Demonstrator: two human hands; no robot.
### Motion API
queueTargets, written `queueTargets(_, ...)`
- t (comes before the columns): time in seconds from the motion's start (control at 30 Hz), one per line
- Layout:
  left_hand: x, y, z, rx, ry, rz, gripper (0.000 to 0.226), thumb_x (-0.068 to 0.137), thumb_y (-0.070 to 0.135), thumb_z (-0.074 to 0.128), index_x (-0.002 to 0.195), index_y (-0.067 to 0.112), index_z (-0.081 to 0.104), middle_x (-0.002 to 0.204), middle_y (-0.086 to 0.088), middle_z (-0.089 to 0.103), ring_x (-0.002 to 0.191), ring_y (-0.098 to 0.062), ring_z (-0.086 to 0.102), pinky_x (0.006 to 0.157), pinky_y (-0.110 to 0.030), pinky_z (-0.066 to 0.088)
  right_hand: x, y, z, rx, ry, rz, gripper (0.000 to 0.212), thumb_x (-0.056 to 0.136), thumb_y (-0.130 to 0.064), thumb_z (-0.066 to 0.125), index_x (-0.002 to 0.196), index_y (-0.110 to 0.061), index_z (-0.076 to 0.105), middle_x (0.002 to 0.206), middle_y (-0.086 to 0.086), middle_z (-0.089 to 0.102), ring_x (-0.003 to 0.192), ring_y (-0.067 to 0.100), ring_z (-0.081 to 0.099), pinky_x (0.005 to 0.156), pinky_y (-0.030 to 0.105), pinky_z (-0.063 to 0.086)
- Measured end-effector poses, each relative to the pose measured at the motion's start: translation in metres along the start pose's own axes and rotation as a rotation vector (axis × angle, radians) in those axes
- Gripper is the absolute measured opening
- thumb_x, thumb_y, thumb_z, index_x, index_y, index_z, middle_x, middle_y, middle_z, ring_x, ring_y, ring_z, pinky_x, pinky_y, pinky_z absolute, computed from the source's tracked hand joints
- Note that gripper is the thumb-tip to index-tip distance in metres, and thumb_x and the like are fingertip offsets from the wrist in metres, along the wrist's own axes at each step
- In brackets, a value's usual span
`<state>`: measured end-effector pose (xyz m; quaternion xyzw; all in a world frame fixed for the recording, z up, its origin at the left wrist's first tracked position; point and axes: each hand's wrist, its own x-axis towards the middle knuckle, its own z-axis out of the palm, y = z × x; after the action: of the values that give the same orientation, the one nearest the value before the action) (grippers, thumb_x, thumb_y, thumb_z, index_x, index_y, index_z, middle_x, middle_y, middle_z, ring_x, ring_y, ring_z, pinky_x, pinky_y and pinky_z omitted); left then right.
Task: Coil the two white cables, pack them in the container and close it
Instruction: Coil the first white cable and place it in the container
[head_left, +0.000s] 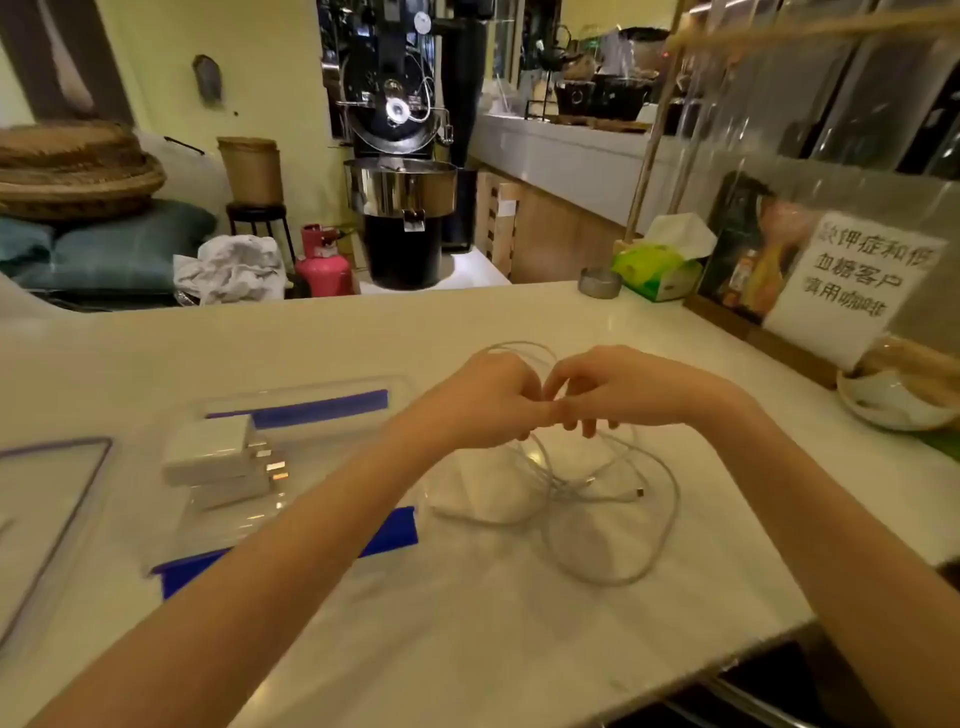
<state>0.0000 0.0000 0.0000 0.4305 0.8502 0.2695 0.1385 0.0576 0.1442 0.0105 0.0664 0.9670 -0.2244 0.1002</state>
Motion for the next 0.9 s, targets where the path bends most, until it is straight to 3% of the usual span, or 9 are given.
queueTargets(0.17, -0.005, -0.004, 0.032, 0.047, -0.096, -0.006, 0.028, 0.083, 0.027, 0.057, 0.096, 0.004, 0.068, 0.092, -0.013, 0.069, 0.084, -0.025, 0.062, 0.071, -0.033, 0.048, -0.012, 0.014, 0.025, 0.043, 0.002, -0.016, 0.016, 0.080, -0.023, 0.060, 0.095, -0.019, 0.065, 0.071, -0.005, 0.066, 0.061, 0.007, 0.061, 0.053, 0.014, 0.047)
queueTargets(0.23, -0.008, -0.006, 0.042, 0.073, -0.108, -0.005, 0.027, 0.082, 0.027, 0.059, 0.095, 0.006, 0.068, 0.089, -0.012, 0.067, 0.079, -0.020, 0.058, 0.065, -0.027, 0.044, -0.015, 0.020, 0.034, 0.071, -0.012, -0.006, 0.018, 0.079, -0.027, 0.061, 0.095, -0.019, 0.065, 0.070, -0.003, 0.068, 0.057, 0.007, 0.060, 0.051, 0.018, 0.049)
queueTargets(0.4, -0.011, -0.013, 0.056, 0.087, -0.047, 0.013, 0.026, 0.079, 0.020, 0.062, 0.103, 0.009, 0.067, 0.098, -0.008, 0.070, 0.088, -0.018, 0.063, 0.073, -0.025, 0.048, -0.018, 0.028, 0.049, 0.099, -0.011, -0.020, 0.018, 0.076, -0.022, 0.069, 0.093, -0.018, 0.066, 0.063, -0.007, 0.064, 0.052, 0.006, 0.059, 0.049, 0.016, 0.049)
queueTargets(0.57, -0.011, -0.016, 0.057, -0.026, -0.011, -0.021, 0.027, 0.077, 0.009, 0.060, 0.103, 0.008, 0.066, 0.096, -0.006, 0.069, 0.084, -0.015, 0.062, 0.073, -0.022, 0.049, -0.014, 0.031, 0.052, 0.034, 0.104, -0.053, 0.014, 0.075, -0.017, 0.069, 0.089, -0.021, 0.070, 0.058, -0.008, 0.054, 0.052, 0.006, 0.049, 0.053, 0.016, 0.041)
queueTargets(0.73, -0.011, -0.015, 0.043, -0.424, 0.044, -0.151, 0.023, 0.075, 0.001, 0.060, 0.097, 0.005, 0.061, 0.068, -0.004, 0.067, 0.060, -0.012, 0.063, 0.062, -0.023, 0.056, -0.012, 0.026, 0.043, 0.119, 0.286, -0.149, 0.010, 0.075, -0.019, 0.070, 0.084, -0.023, 0.072, 0.067, 0.004, 0.065, 0.059, 0.012, 0.054, 0.056, 0.020, 0.043)
queueTargets(0.9, -0.017, -0.008, 0.018, -0.840, -0.067, -0.203, 0.020, 0.089, 0.013, 0.052, 0.100, -0.002, 0.059, 0.074, -0.013, 0.071, 0.054, -0.014, 0.069, 0.054, -0.021, 0.057, -0.004, 0.008, 0.031, 0.208, 0.564, -0.312, 0.012, 0.075, -0.015, 0.070, 0.086, -0.020, 0.073, 0.077, -0.004, 0.068, 0.074, 0.008, 0.060, 0.062, 0.008, 0.044)
